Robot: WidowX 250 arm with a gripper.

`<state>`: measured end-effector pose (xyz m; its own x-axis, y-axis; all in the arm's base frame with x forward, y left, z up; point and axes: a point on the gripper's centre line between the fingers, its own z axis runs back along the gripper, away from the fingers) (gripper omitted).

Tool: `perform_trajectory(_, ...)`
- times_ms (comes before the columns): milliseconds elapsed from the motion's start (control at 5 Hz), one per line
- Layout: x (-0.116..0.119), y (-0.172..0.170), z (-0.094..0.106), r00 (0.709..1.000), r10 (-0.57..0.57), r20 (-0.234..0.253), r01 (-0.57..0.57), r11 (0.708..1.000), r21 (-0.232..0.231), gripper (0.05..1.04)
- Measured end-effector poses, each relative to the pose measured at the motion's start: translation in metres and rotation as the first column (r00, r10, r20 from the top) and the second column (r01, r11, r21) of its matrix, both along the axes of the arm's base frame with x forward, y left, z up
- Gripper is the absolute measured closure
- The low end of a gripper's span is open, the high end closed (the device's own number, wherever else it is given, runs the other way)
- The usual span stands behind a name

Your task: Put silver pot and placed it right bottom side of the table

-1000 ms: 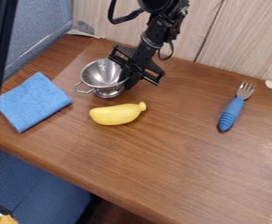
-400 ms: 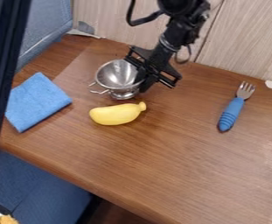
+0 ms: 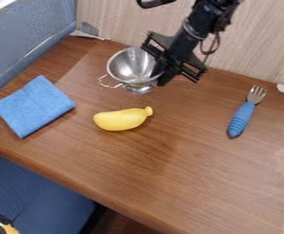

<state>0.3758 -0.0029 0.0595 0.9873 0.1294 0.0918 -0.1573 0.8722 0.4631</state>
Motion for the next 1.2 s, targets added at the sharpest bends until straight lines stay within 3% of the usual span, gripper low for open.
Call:
perform_trajectory(200, -0.016, -0.017, 0.015, 0.997, -0.065, 0.036, 0.065, 0.998, -0.010, 0.993)
perform_trajectory(400, -0.035, -0.035, 0.016, 0.990, -0.133, 0.043, 0.134, 0.991, -0.030, 0.993)
perform_trajectory(800, -0.073, -0.076, -0.005, 0.951, -0.308, -0.009, 0.307, 0.950, -0.058, 0.993)
perform_trajectory(1200, -0.117, -0.106, -0.032, 0.879, -0.469, -0.087, 0.466, 0.883, -0.054, 0.993)
